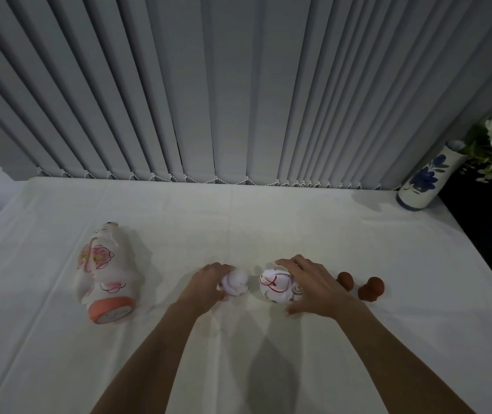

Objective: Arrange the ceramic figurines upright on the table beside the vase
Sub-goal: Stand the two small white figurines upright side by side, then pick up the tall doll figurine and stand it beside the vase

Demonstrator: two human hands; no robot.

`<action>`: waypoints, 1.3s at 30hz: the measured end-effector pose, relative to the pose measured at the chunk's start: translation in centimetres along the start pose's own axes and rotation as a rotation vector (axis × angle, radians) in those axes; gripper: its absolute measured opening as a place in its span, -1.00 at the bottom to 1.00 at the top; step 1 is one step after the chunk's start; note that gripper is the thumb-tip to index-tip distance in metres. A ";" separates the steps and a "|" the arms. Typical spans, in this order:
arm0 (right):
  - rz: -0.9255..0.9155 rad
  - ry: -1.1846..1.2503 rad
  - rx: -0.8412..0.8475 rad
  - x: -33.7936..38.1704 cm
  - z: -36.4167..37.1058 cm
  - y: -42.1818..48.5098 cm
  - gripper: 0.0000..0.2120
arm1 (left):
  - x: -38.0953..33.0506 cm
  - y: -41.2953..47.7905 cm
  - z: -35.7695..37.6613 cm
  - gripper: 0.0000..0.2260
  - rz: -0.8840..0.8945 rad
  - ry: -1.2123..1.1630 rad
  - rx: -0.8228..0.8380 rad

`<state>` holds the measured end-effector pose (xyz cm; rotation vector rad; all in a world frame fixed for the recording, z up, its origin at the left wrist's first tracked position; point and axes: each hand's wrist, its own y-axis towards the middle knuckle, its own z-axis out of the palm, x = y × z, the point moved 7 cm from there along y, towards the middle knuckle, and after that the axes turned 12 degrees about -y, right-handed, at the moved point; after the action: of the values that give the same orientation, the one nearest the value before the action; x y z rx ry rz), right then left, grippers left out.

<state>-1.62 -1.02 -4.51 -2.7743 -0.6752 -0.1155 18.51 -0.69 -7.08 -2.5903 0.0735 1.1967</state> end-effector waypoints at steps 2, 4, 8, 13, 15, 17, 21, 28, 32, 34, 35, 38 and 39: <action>-0.009 0.047 -0.008 0.1 -0.3 -0.2 -0.05 | 0.2 -0.3 0.0 -0.37 -0.015 0.028 0.035; -0.008 0.098 -0.013 0.5 -0.9 -0.2 -0.07 | 0.3 -0.7 -0.3 -0.30 -0.024 0.055 0.067; -0.036 0.120 -0.068 2.2 -3.2 0.6 -0.23 | 0.0 -1.3 -2.3 -0.26 -0.007 0.108 0.072; -0.120 0.083 -0.173 7.4 -6.2 2.6 -0.32 | 0.3 -2.3 -6.7 -0.33 0.029 0.160 -0.041; -0.144 0.083 -0.189 10.3 -6.5 3.6 -0.34 | 0.8 -3.0 -8.9 -0.39 0.044 0.189 -0.133; -0.169 0.096 -0.187 13.4 -6.3 4.7 -0.36 | 1.7 -4.0 -11.4 -0.44 0.028 0.209 -0.248; -0.140 0.188 -0.110 18.8 -4.4 7.3 -0.37 | 5.0 -6.5 -16.8 -0.48 -0.079 0.146 -0.496; 0.055 0.464 0.122 25.4 -0.4 11.6 -0.28 | 13.1 -9.9 -21.4 -0.27 -0.426 -0.180 -0.649; 0.131 0.614 0.193 27.1 0.6 13.2 -0.21 | 16.0 -9.2 -19.7 -0.23 -0.587 -0.437 -0.483; 0.166 0.639 0.224 27.2 1.2 13.9 -0.22 | 16.8 -8.8 -18.4 -0.31 -0.622 -0.632 -0.403; 0.180 0.638 0.242 27.2 1.5 14.1 -0.24 | 17.0 -8.7 -17.9 -0.37 -0.631 -0.728 -0.383; 0.209 0.694 0.301 27.3 2.6 14.5 -0.32 | 17.8 -8.2 -16.8 -0.44 -0.695 -0.884 -0.306; 0.213 0.738 0.316 27.4 2.8 14.5 -0.35 | 18.0 -8.1 -16.5 -0.42 -0.716 -0.916 -0.282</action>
<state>29.39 -0.56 -6.99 -2.2306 -0.1799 -0.8503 43.81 3.78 -8.53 -1.6977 -1.1449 1.9689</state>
